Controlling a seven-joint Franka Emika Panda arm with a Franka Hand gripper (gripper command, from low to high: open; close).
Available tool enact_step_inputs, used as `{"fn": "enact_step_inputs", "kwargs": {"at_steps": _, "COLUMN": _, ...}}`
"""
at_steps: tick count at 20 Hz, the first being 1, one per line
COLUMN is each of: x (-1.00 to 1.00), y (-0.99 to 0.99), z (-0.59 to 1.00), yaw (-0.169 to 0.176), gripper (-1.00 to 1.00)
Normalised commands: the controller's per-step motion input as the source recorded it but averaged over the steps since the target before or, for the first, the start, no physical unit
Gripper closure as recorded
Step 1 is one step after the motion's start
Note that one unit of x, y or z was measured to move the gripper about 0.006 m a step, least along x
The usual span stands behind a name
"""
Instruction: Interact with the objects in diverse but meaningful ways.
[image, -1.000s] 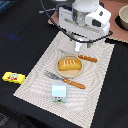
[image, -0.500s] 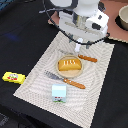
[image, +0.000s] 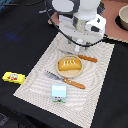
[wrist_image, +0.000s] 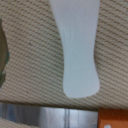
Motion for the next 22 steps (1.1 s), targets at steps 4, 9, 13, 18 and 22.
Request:
{"fn": "enact_step_inputs", "kwargs": {"at_steps": 4, "x": -0.18, "y": 0.00, "z": -0.31, "yaw": 0.055, "gripper": -1.00}}
{"fn": "enact_step_inputs", "kwargs": {"at_steps": 9, "x": -0.14, "y": 0.00, "z": -0.35, "yaw": 0.054, "gripper": 1.00}}
{"fn": "enact_step_inputs", "kwargs": {"at_steps": 13, "x": -0.16, "y": 0.00, "z": -0.36, "yaw": 0.052, "gripper": 1.00}}
{"fn": "enact_step_inputs", "kwargs": {"at_steps": 18, "x": -0.11, "y": 0.00, "z": -0.27, "yaw": 0.053, "gripper": 1.00}}
{"fn": "enact_step_inputs", "kwargs": {"at_steps": 22, "x": 0.01, "y": 0.00, "z": 0.18, "yaw": 0.028, "gripper": 1.00}}
